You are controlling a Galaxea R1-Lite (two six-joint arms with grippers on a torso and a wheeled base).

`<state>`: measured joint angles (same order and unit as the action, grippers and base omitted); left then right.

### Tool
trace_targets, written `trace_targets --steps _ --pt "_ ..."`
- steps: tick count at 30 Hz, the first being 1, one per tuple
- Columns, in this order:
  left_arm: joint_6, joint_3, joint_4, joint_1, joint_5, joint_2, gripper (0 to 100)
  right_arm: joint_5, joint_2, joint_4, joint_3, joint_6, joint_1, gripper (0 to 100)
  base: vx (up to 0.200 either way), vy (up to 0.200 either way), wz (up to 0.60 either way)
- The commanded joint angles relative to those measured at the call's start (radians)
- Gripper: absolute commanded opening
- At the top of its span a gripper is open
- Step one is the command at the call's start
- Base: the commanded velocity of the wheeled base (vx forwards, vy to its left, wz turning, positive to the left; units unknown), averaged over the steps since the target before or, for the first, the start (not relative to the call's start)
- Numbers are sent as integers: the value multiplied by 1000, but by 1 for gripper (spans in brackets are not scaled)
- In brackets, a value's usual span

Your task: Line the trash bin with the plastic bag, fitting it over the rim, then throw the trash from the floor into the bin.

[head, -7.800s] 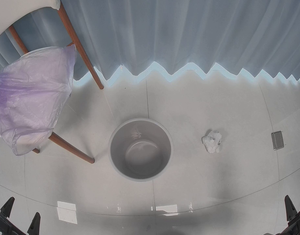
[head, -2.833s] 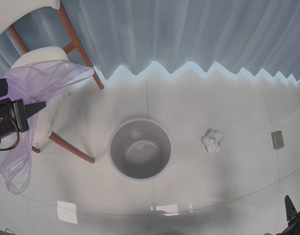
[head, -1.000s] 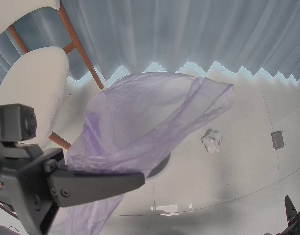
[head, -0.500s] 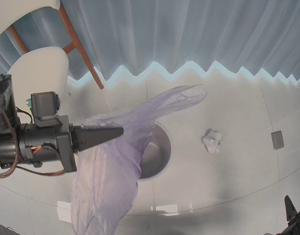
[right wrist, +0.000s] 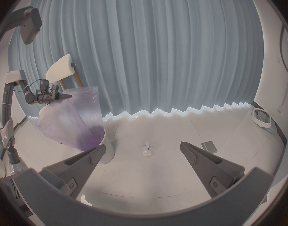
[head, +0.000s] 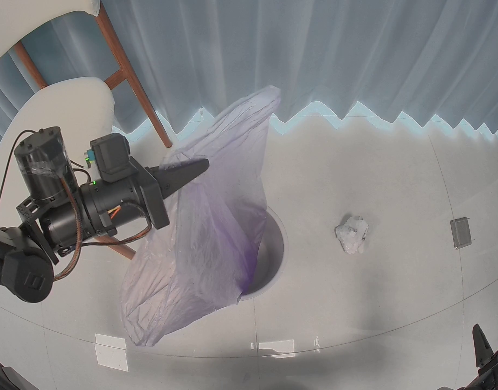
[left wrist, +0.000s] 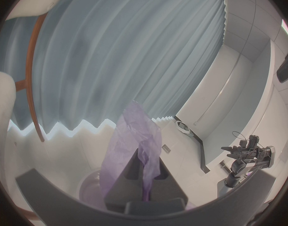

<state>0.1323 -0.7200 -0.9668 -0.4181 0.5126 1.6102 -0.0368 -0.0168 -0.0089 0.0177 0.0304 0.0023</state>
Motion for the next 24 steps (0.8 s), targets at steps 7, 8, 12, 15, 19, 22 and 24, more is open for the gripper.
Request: trace_targets --steps 7,8,12,15,19,22,24 --pt "-5 113 56 -107 -186 71 0 0 17 0 -18 0 1 100 0 0 0" --pt "-3 117 57 -110 -204 74 0 0 17 0 -18 0 1 100 0 0 0" --pt "-2 100 60 -102 -226 112 0 0 17 0 -18 0 1 100 0 0 0" --pt "-2 27 48 -96 -227 175 0 0 17 0 -18 0 1 100 0 0 0" --pt "-3 -42 46 -96 -230 244 0 0 17 0 -18 0 1 100 0 0 0" --pt "-3 -65 43 -96 -230 281 0 0 17 0 -18 0 1 100 0 0 0" --pt "-3 -125 43 -77 -230 347 0 0 17 0 -18 0 1 100 0 0 0"
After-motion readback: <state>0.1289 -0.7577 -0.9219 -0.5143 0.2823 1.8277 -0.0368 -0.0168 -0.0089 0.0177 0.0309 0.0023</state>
